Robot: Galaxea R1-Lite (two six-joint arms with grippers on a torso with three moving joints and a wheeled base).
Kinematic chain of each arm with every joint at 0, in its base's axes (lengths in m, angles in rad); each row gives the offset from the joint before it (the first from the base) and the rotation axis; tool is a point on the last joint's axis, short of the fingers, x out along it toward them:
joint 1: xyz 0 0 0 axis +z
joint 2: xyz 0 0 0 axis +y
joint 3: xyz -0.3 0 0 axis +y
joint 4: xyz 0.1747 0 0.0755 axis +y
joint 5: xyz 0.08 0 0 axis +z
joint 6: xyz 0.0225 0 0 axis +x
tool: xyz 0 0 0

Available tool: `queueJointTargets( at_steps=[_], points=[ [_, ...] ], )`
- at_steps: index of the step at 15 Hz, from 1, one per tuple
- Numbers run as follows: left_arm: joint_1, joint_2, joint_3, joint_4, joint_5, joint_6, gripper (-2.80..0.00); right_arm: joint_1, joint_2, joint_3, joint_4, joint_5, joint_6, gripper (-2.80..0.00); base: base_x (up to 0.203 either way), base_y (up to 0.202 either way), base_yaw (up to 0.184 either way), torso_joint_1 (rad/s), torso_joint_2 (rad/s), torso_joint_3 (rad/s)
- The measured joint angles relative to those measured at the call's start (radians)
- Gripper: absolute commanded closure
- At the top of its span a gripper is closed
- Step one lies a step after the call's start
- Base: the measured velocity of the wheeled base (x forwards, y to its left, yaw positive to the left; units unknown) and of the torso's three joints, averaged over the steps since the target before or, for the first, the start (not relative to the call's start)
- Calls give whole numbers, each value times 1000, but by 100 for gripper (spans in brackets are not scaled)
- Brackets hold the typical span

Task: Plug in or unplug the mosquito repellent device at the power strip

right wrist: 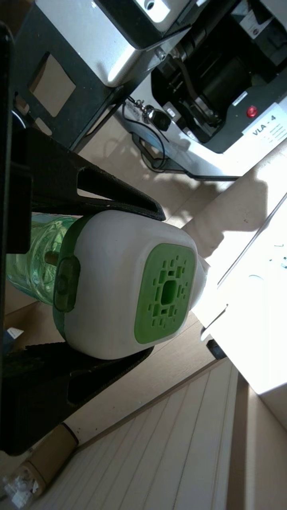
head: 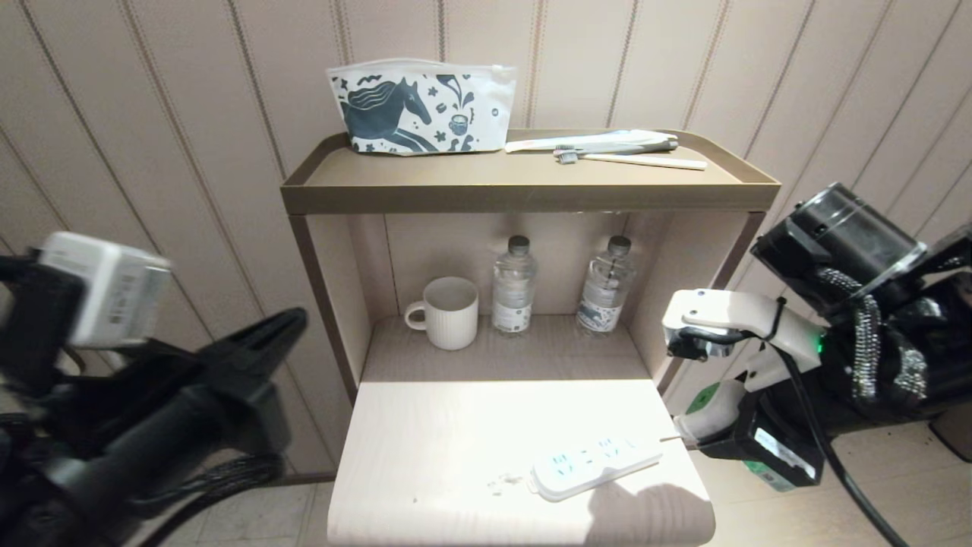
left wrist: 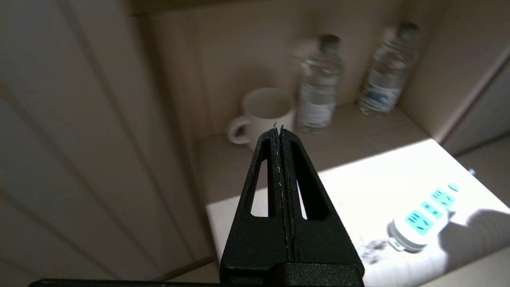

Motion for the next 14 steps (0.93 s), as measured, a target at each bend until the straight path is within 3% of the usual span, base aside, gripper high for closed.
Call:
queueJointTargets(
  at_steps=[3, 5, 6, 8, 10, 12, 14],
  points=[
    [152, -327, -128, 417, 15, -2, 0, -2, -75, 38, 1, -2, 26, 0, 0, 0, 0, 0, 0, 0],
    [340, -457, -239, 720, 93, -33, 0, -4, -115, 73, 0, -4, 34, 0, 0, 0, 0, 0, 0, 0],
    [441, -490, -252, 814, 126, -60, 0, -3, -129, 93, 0, -6, 39, 0, 0, 0, 0, 0, 0, 0],
    [611, -556, -168, 860, 152, -106, 0, -6, -163, 123, -4, -15, 44, 0, 0, 0, 0, 0, 0, 0],
    [726, -641, -17, 824, 164, -99, 0, -9, -197, 142, -4, -17, 53, 0, 0, 0, 0, 0, 0, 0],
    [862, -747, 104, 778, 132, -65, 0, -10, -219, 155, -6, -18, 81, 0, 0, 0, 0, 0, 0, 0],
    [950, -820, 242, 730, 65, -42, 0, -11, -234, 172, -38, -19, 127, 0, 0, 0, 0, 0, 0, 0]
  ],
)
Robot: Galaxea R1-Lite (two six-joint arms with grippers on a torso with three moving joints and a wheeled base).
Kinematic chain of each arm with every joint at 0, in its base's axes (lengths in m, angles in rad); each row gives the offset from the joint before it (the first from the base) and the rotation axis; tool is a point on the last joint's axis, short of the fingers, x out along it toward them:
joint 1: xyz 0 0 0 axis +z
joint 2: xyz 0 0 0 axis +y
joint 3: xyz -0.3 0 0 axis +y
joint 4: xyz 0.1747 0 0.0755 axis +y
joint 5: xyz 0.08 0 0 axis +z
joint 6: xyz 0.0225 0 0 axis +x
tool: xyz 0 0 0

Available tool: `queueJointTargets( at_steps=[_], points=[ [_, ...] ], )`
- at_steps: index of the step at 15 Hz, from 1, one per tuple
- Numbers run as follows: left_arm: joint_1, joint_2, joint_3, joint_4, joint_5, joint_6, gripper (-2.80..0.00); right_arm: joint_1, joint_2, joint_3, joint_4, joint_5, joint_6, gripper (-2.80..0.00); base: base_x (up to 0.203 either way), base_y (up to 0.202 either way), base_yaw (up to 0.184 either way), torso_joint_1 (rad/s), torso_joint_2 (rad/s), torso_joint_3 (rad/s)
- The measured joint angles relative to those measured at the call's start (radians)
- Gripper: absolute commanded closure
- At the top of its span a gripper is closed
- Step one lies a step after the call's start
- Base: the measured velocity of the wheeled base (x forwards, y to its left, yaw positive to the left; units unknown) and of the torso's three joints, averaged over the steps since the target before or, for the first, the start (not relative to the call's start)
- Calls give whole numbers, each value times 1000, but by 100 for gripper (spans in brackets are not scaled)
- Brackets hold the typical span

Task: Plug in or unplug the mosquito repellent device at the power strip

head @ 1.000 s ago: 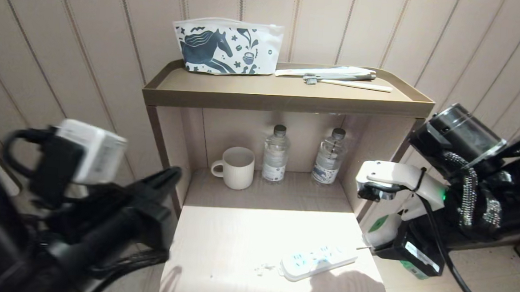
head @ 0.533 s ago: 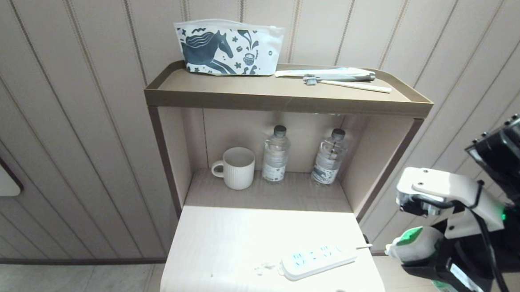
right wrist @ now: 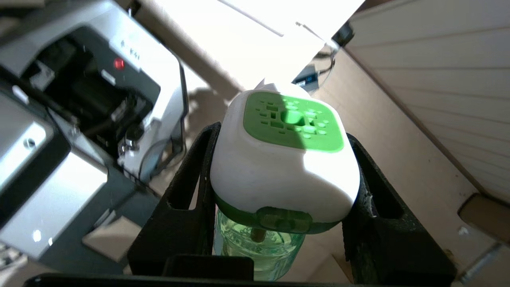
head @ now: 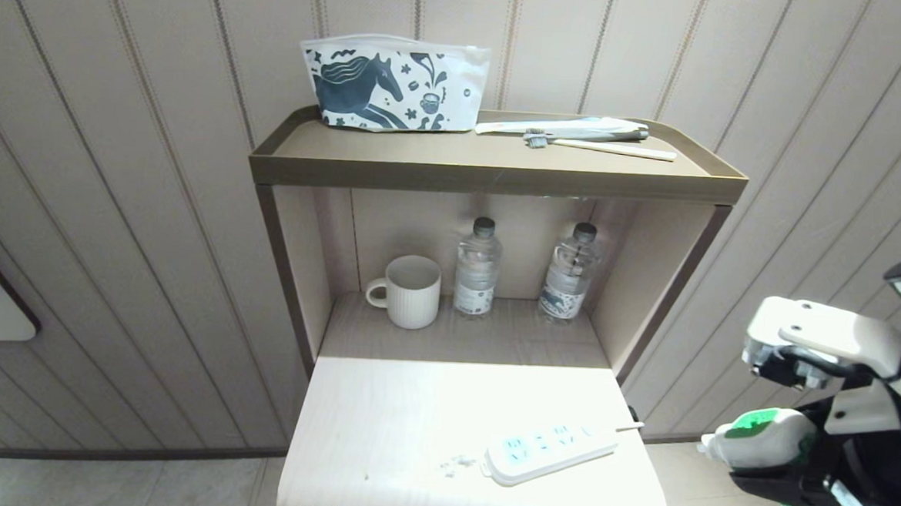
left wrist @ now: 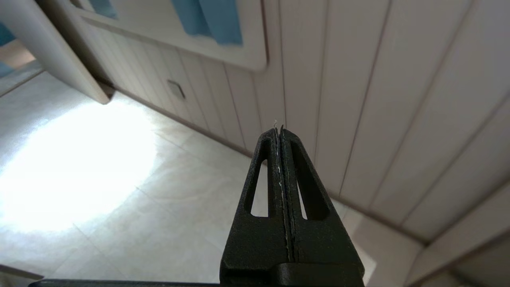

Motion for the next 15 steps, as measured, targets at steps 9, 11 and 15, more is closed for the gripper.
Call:
queueJointTargets(
  at_steps=[9, 11, 15],
  points=[
    [47, -78, 210, -72, -658, 6, 0, 14, -20, 388, -948, -244, 131, 0, 0, 0, 0, 0, 0, 0],
    [47, -79, 207, -57, -688, 9, 0, 15, -20, 428, -1040, -245, 145, 0, 0, 0, 0, 0, 0, 0],
    [4, -116, 189, -32, -768, 68, 0, 18, -11, 443, -1047, -246, 153, 0, 0, 0, 0, 0, 0, 0]
  ],
)
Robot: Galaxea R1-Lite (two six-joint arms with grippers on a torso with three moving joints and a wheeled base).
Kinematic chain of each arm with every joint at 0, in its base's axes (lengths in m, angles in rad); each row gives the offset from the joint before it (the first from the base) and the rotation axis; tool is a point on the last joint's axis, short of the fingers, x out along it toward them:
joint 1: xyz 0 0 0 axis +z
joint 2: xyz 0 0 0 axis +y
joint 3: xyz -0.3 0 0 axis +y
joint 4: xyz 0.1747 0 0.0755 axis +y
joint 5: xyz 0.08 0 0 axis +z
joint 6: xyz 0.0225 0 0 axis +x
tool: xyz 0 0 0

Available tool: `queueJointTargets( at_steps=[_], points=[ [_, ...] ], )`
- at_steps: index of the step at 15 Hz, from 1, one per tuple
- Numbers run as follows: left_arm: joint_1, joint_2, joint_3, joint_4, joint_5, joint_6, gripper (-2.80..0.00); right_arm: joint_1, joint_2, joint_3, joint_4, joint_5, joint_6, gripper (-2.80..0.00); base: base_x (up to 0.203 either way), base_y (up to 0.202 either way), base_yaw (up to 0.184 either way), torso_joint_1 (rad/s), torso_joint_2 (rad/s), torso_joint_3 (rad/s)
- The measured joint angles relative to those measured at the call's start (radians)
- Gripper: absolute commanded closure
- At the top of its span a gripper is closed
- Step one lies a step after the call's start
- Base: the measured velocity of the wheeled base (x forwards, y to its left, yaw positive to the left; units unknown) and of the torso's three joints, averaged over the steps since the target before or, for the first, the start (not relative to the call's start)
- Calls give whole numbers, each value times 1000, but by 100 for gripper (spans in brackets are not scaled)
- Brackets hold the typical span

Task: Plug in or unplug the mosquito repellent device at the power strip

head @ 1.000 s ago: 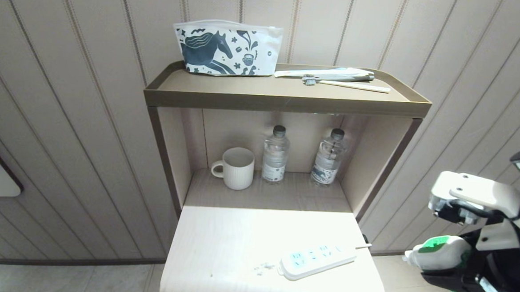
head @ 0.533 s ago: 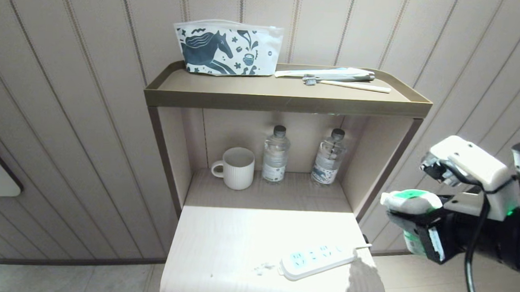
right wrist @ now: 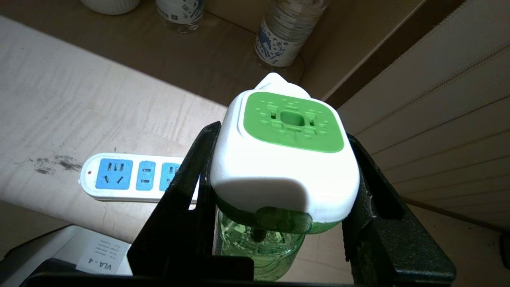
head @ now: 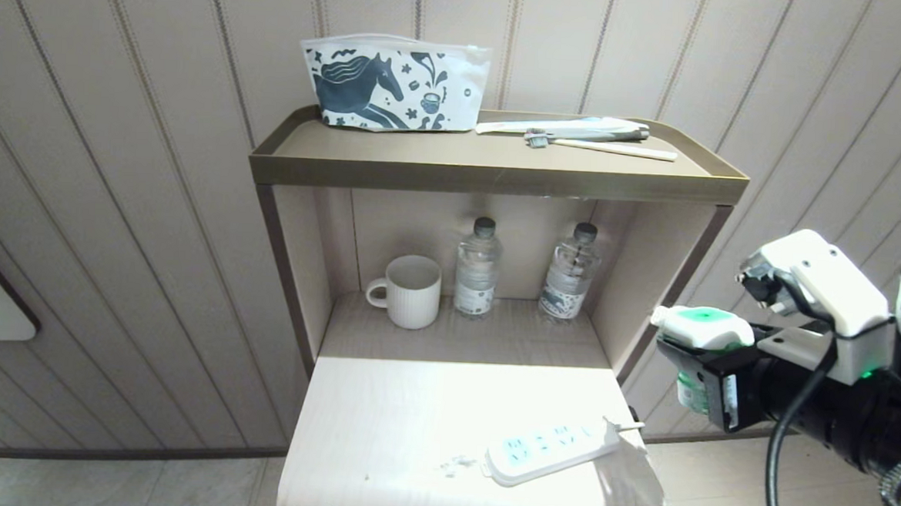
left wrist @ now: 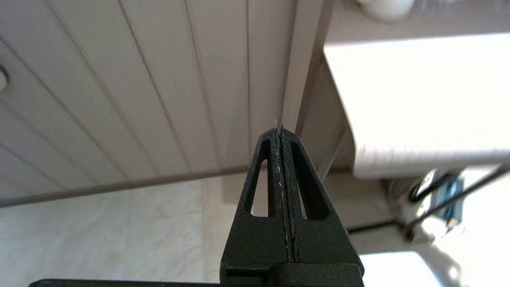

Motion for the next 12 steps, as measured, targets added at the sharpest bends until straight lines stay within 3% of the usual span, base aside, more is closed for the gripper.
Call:
queueJointTargets(
  at_steps=[3, 5, 8, 12],
  points=[
    [-22, -130, -25, 116, 38, 6, 0, 0, 6, 8, -1, 0, 7, 0, 0, 0, 0, 0, 0, 0],
    [-33, -193, -11, 65, 72, -5, 0, 9, 10, 12, -23, -4, 23, 0, 0, 0, 0, 0, 0, 0],
    [-37, -230, 15, 58, 136, -1, 0, 43, 44, 48, -200, -68, 41, 0, 0, 0, 0, 0, 0, 0],
    [-37, -241, 21, 64, 137, -13, 0, 78, 137, 188, -535, -171, -1, 0, 0, 0, 0, 0, 0, 0]
  ],
)
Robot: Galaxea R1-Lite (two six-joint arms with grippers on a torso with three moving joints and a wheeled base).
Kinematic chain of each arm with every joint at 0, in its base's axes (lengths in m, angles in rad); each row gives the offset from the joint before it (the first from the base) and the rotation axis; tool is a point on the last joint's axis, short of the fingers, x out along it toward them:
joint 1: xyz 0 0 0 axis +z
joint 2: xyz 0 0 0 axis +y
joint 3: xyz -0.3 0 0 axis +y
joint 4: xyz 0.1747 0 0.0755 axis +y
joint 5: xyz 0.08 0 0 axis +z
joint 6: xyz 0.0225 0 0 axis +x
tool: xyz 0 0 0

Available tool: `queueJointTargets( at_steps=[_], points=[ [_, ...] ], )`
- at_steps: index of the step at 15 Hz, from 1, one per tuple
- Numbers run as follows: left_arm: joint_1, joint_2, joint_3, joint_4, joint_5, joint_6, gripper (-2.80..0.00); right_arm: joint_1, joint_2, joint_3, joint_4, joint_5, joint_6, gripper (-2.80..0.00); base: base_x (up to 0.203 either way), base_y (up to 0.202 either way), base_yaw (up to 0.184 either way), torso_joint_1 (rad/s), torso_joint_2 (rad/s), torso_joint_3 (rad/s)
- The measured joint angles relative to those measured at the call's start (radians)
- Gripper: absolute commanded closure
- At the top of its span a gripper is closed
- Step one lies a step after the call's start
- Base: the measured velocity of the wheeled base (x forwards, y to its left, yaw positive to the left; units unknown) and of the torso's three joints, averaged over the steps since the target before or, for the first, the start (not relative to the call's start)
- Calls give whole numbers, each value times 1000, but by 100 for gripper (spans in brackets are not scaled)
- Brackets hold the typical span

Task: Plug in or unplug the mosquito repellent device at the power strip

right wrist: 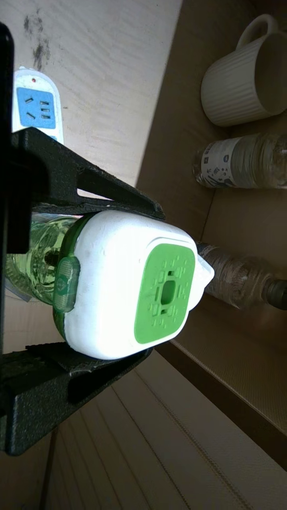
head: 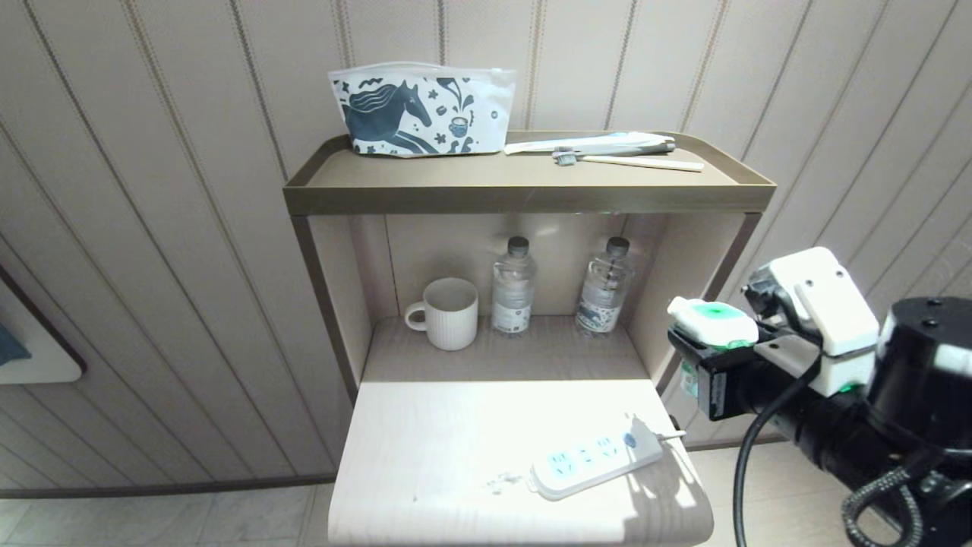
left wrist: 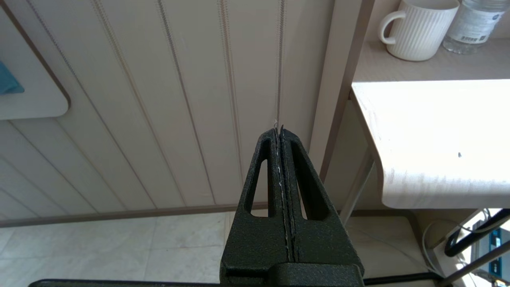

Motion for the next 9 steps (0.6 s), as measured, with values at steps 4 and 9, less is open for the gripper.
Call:
queueJointTargets(
  at_steps=[4, 9],
  points=[
    [0, 0, 0, 2, 0, -1, 0, 15, 29, 73, -156, -37, -11, 0, 0, 0, 0, 0, 0, 0],
    [0, 0, 1, 3, 0, -1, 0, 60, 125, 140, -361, -125, -9, 0, 0, 0, 0, 0, 0, 0]
  ],
)
